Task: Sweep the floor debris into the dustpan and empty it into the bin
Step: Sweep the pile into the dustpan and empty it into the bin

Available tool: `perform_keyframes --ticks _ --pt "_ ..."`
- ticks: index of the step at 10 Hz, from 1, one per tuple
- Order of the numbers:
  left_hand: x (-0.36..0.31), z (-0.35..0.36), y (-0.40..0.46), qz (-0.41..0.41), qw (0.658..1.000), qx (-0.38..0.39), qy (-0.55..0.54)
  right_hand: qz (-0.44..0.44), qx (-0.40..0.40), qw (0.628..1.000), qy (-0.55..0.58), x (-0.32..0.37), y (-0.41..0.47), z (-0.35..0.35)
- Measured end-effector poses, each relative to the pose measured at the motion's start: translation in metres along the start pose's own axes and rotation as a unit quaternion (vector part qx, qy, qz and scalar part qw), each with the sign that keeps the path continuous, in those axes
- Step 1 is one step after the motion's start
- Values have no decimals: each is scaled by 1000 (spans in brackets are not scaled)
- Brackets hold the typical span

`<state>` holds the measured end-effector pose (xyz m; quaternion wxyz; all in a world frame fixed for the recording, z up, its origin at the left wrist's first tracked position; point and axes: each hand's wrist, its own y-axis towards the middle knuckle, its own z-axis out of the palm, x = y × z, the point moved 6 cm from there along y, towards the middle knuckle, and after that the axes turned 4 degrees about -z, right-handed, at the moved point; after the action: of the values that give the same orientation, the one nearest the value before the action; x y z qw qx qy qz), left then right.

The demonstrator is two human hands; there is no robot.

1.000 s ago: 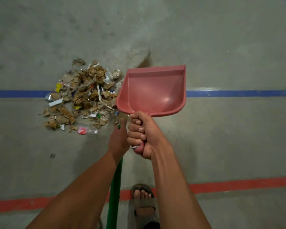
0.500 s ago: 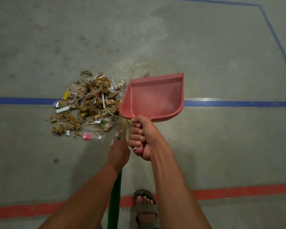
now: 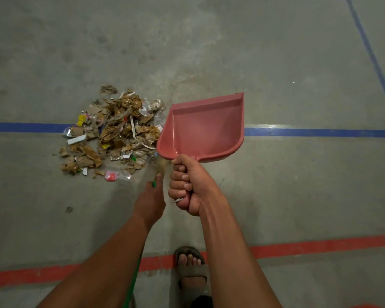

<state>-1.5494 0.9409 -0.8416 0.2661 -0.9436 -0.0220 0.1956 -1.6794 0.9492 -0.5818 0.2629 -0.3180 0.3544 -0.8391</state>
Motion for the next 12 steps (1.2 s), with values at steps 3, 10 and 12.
perform_keyframes --ticks 3,10,12 --pt "-23 -66 -88 30 995 44 82 14 -47 998 -34 -19 -10 -19" --pt "110 -133 -132 -56 996 35 55 59 -90 990 -94 -118 -4 12" --pt "147 -189 -148 41 990 -103 -86 69 -79 987 -121 -148 5 36"
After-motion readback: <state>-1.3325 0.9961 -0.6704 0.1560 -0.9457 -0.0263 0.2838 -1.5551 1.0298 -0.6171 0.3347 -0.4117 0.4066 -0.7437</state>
